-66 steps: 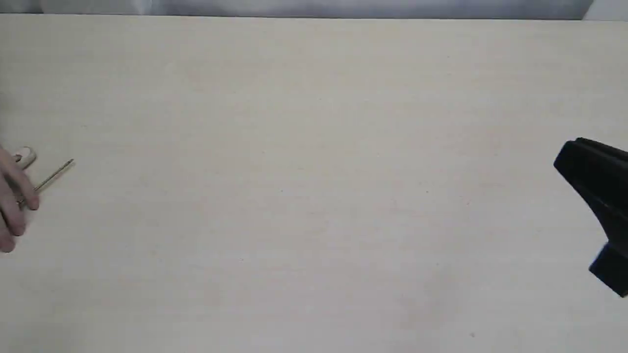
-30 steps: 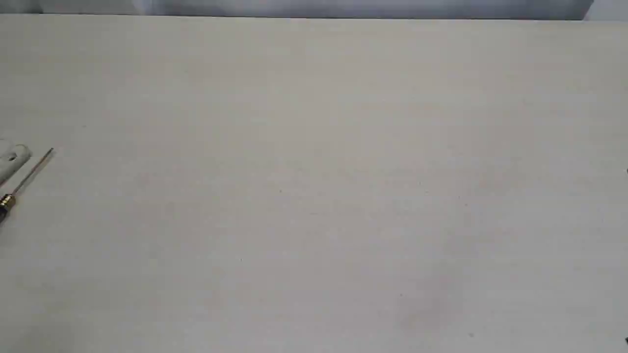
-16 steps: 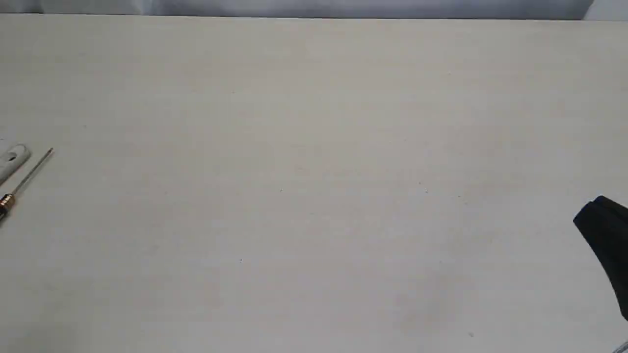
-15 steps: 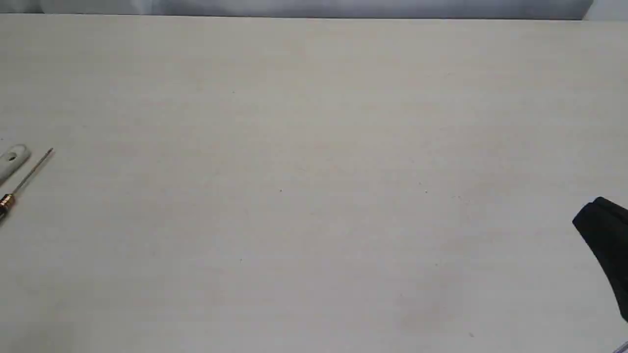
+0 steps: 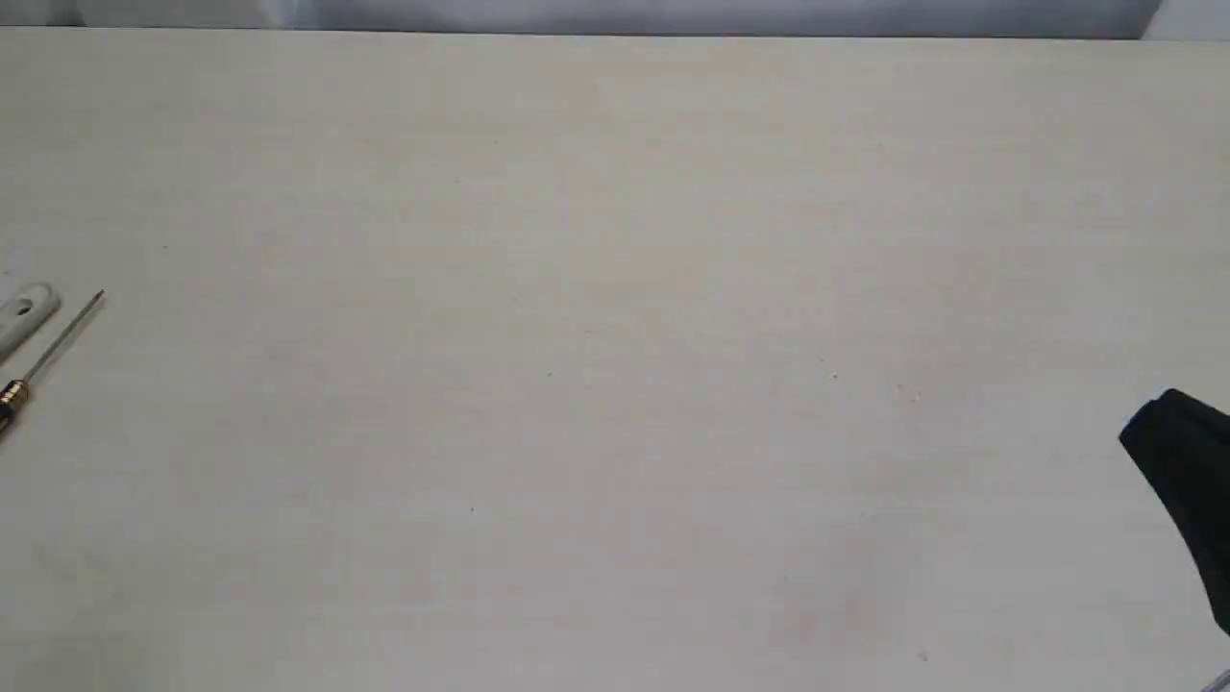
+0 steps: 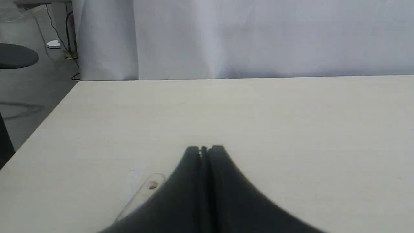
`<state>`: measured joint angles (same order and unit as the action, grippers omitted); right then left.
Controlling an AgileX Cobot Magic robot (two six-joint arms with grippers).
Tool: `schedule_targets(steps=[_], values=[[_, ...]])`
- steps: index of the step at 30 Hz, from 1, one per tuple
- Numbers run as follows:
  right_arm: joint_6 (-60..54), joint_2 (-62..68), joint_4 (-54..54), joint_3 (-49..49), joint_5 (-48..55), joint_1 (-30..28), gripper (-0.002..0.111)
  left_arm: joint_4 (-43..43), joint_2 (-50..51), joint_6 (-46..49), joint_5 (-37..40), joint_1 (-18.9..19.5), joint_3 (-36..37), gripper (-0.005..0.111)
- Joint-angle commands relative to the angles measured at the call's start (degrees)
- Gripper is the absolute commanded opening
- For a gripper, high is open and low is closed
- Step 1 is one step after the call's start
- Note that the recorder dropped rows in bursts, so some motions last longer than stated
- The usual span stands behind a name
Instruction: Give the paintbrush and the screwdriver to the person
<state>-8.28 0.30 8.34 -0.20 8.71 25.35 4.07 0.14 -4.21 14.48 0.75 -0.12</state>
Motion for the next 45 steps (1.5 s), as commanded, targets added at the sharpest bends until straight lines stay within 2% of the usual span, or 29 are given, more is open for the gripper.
schedule_targets(steps=[1,6,16,21,28,45], values=[[-1.26,-0.3,-2.06,0.2,0.48,0.12,0.004,-0.15,-0.14,-0.12,-0.2,-0.11,0.12,0.0],[-1.75,-0.3,-6.65,0.2,0.93,-2.31,0.004,-0.15,-0.14,-0.12,-0.1,-0.11,0.12,0.0],[-0.92,-0.3,-6.22,0.2,3.36,-20.67,0.004,-0.15,-0.14,-0.12,-0.1,-0.11,0.12,0.0],[1.82,-0.3,-6.22,0.2,3.36,-27.4,0.004,-0.15,-0.14,-0.12,-0.1,-0.11,0.12,0.0],[1.96,-0.3,-5.81,0.2,3.75,-31.23,0.004,-0.15,-0.14,-0.12,-0.1,-0.11,0.12,0.0],[1.96,-0.3,-5.81,0.2,3.75,-29.58,0.004,-0.03,-0.14,-0.12,-0.25,-0.11,0.12,0.0]])
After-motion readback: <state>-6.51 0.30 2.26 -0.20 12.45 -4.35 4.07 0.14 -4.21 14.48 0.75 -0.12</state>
